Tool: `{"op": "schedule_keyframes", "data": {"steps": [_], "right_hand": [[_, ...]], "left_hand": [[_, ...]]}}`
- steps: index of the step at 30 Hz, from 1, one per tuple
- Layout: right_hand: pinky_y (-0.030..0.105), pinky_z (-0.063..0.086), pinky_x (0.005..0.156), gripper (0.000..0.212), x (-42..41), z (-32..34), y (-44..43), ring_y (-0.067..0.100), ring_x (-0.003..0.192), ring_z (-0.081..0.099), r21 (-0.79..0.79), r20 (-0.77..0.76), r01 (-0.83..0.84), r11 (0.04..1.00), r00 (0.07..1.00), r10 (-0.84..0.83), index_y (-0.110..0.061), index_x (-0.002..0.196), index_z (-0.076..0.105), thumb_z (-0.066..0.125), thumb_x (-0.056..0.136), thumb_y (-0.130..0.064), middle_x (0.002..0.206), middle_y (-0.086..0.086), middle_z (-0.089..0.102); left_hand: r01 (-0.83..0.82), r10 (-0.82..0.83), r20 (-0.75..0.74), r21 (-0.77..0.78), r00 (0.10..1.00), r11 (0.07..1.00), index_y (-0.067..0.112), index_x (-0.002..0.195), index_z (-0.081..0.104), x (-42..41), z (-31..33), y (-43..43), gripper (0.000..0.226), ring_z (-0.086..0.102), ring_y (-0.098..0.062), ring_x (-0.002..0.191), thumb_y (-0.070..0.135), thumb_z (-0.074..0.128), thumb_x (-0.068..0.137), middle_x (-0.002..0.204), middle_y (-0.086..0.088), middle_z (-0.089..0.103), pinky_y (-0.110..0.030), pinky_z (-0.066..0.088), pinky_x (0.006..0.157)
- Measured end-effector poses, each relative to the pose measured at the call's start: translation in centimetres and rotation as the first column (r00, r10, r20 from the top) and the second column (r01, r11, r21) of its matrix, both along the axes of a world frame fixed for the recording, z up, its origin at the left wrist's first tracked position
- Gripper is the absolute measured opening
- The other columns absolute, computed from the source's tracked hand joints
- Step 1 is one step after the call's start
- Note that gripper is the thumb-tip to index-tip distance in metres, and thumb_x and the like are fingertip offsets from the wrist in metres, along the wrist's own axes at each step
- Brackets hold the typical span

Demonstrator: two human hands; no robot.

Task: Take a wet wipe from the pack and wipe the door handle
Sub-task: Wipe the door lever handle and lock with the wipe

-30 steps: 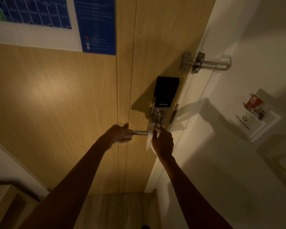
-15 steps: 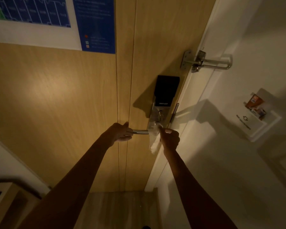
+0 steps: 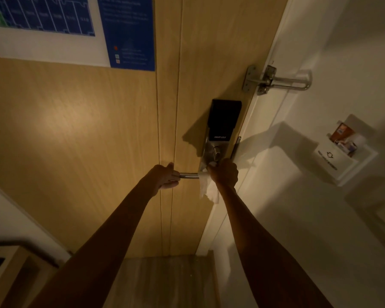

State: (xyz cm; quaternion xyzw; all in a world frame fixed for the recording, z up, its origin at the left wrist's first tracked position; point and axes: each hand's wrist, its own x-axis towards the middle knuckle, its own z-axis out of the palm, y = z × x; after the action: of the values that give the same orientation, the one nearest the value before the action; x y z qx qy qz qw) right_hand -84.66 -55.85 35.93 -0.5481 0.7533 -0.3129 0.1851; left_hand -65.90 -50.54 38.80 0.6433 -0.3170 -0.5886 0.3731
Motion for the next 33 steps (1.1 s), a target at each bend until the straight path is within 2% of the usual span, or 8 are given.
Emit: {"op": "schedule_keyframes", "data": {"steps": [3,7,11,15,19,24,29,33], "right_hand": [[0.027,0.047,0.079,0.046,-1.1,-0.6,-0.3,0.023,0.089,0.067,0.031,0.15,-0.082,0.996,0.986,0.077,-0.005,0.103,0.068,0.069,0.084,-0.047,0.099,0.008,0.072],[0.045,0.061,0.075,0.029,-1.6,-2.4,1.8,0.015,0.072,0.069,-0.105,0.417,-0.048,0.993,0.904,0.088,-0.007,0.09,0.073,0.071,0.086,-0.035,0.089,0.005,0.074],[0.04,0.058,0.087,0.02,-0.3,-4.3,4.9,0.01,0.088,0.07,-0.42,0.246,-0.025,0.907,0.959,0.14,-0.009,0.105,0.074,0.065,0.093,-0.022,0.1,0.005,0.075],[0.033,0.051,0.098,0.046,-1.7,-6.3,5.4,0.019,0.13,0.05,-0.442,-0.241,-0.389,0.809,0.92,0.31,-0.021,0.137,0.054,0.064,0.092,-0.014,0.14,0.002,0.055],[0.031,0.06,0.08,0.048,-3.8,-5.2,3.7,0.021,0.115,0.056,-0.356,-0.418,-0.536,0.766,0.824,0.382,-0.023,0.131,0.057,0.071,0.087,-0.013,0.129,0.007,0.054],[0.031,0.052,0.093,0.021,-3.6,-3.8,1.5,0.021,0.115,0.056,-0.227,-0.7,-0.762,0.606,0.56,0.442,-0.016,0.105,0.065,0.07,0.084,-0.018,0.113,0.004,0.066],[0.034,0.054,0.085,0.026,-0.6,-4.0,1.3,0.023,0.093,0.064,-0.099,-0.749,-0.789,0.606,0.46,0.477,-0.011,0.1,0.063,0.077,0.079,-0.018,0.094,0.007,0.068],[0.035,0.055,0.08,0.029,-1.5,-2.8,0.5,0.024,0.085,0.065,-0.07,-0.85,-0.87,0.489,0.308,0.427,-0.009,0.095,0.062,0.08,0.075,-0.02,0.084,0.007,0.068]], "left_hand": [[-0.006,0.006,-0.002,-0.002,1.0,1.0,0.002,0.084,0.068,-0.1,0.0,0.0,0.044,0.069,-0.018,0.077,0.032,0.04,0.102,0.104,-0.018,0.071,-0.02,0.058,0.064],[-0.03,0.03,-0.032,-0.005,0.999,1.0,0.0,0.081,0.066,-0.3,0.1,0.0,0.044,0.067,-0.019,0.074,0.031,0.041,0.101,0.098,-0.019,0.069,-0.019,0.057,0.059],[-0.029,0.028,-0.036,-0.002,0.999,1.0,-0.004,0.088,0.067,-0.3,0.2,0.0,0.044,0.068,-0.02,0.075,0.03,0.041,0.101,0.099,-0.021,0.07,-0.017,0.057,0.052],[-0.01,0.01,-0.023,-0.008,1.0,1.0,-0.001,0.083,0.067,-0.2,0.3,-0.1,0.043,0.068,-0.02,0.076,0.028,0.041,0.101,0.104,-0.022,0.07,-0.019,0.058,0.064],[0.006,-0.006,-0.003,0.002,1.0,1.0,-0.004,0.091,0.067,-0.1,0.5,-0.1,0.043,0.068,-0.021,0.078,0.029,0.041,0.101,0.106,-0.022,0.07,-0.02,0.058,0.064],[0.012,-0.012,0.005,0.008,1.0,1.0,-0.003,0.089,0.068,-0.2,0.8,-0.2,0.041,0.068,-0.02,0.075,0.028,0.043,0.101,0.1,-0.02,0.07,-0.017,0.058,0.058],[0.01,-0.011,0.041,0.02,0.999,1.0,0.0,0.085,0.068,-0.2,1.0,-0.3,0.042,0.07,-0.019,0.075,0.029,0.042,0.101,0.1,-0.019,0.072,-0.018,0.058,0.061],[0.013,-0.014,0.043,0.022,0.999,1.0,0.001,0.086,0.069,0.0,0.9,-0.3,0.042,0.071,-0.02,0.078,0.03,0.042,0.101,0.103,-0.019,0.073,-0.021,0.058,0.071]]}}
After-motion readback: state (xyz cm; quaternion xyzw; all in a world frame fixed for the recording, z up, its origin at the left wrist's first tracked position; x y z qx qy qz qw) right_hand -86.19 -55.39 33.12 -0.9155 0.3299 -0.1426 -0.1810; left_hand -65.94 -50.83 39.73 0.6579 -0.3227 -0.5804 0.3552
